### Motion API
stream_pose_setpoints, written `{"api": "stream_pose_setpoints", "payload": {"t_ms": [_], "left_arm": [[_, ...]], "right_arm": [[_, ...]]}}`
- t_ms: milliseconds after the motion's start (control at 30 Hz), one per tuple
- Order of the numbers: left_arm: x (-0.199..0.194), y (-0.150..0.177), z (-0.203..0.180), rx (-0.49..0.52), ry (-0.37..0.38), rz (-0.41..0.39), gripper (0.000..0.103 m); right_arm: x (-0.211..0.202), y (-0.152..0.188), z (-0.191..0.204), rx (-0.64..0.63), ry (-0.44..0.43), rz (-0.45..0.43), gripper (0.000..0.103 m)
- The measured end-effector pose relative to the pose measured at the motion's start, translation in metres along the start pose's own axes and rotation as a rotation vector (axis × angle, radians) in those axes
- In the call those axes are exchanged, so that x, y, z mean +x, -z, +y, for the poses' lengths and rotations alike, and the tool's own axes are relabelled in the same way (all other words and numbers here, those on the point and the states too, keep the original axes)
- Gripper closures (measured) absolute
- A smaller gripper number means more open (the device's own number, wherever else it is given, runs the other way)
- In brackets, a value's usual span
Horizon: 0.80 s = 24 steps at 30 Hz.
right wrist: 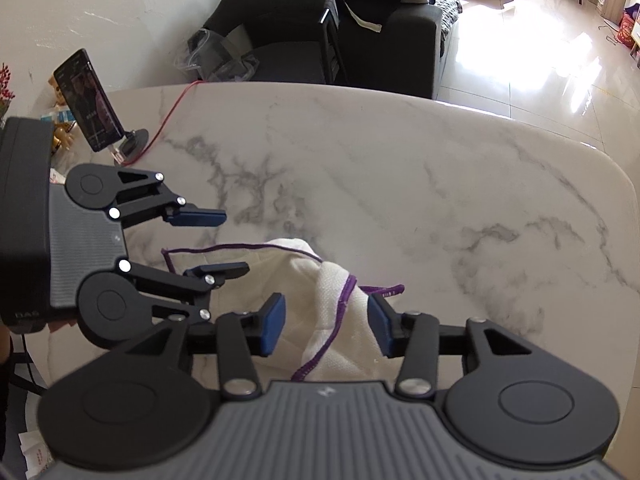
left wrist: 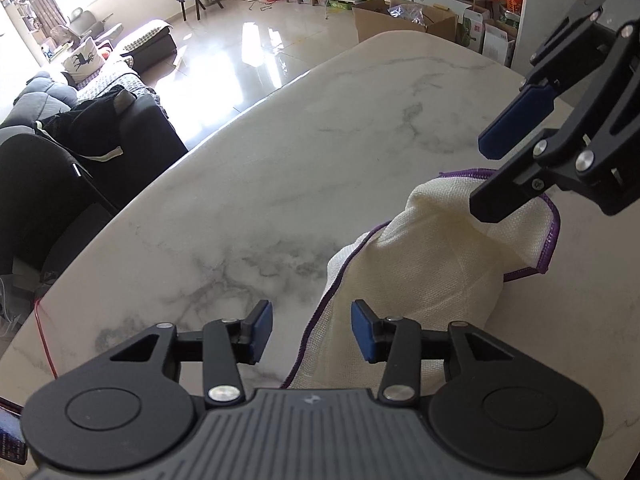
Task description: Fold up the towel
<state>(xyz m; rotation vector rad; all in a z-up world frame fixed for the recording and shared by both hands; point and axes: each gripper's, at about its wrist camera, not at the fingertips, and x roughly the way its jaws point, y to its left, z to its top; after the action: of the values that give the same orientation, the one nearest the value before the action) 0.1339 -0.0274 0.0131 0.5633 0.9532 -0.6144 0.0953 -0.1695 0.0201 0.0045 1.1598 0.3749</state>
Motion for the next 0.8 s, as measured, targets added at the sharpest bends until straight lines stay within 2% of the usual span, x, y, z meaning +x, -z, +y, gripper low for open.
{"api": "stream_pose_setpoints", "payload": {"t_ms": [67,133,367,433,500,800], "left_arm": [[0.007,-0.001,0.004,-0.019,0.027,0.013,0.069],[0.014,-0.003,0.007,-0.045,0.049,0.030,0.082],[0.025,-0.003,0.006,-0.094,0.042,0.049,0.097],[0.022,-0.002,0.007,-0.115,0.029,0.034,0.101],[0.018,-0.001,0.010,-0.142,0.012,0.019,0.102],[-0.015,-0.001,0.024,-0.209,-0.032,-0.052,0.102]], "right_arm": [[0.006,-0.001,-0.001,0.007,-0.006,0.013,0.053],[0.012,-0.001,-0.002,0.010,-0.011,0.023,0.054],[0.023,0.001,-0.002,0.000,-0.007,0.039,0.062],[0.022,0.002,-0.001,-0.012,0.000,0.029,0.076],[0.019,0.003,0.000,-0.027,0.008,0.013,0.088],[-0.012,0.006,0.003,-0.060,0.037,-0.071,0.091]]}}
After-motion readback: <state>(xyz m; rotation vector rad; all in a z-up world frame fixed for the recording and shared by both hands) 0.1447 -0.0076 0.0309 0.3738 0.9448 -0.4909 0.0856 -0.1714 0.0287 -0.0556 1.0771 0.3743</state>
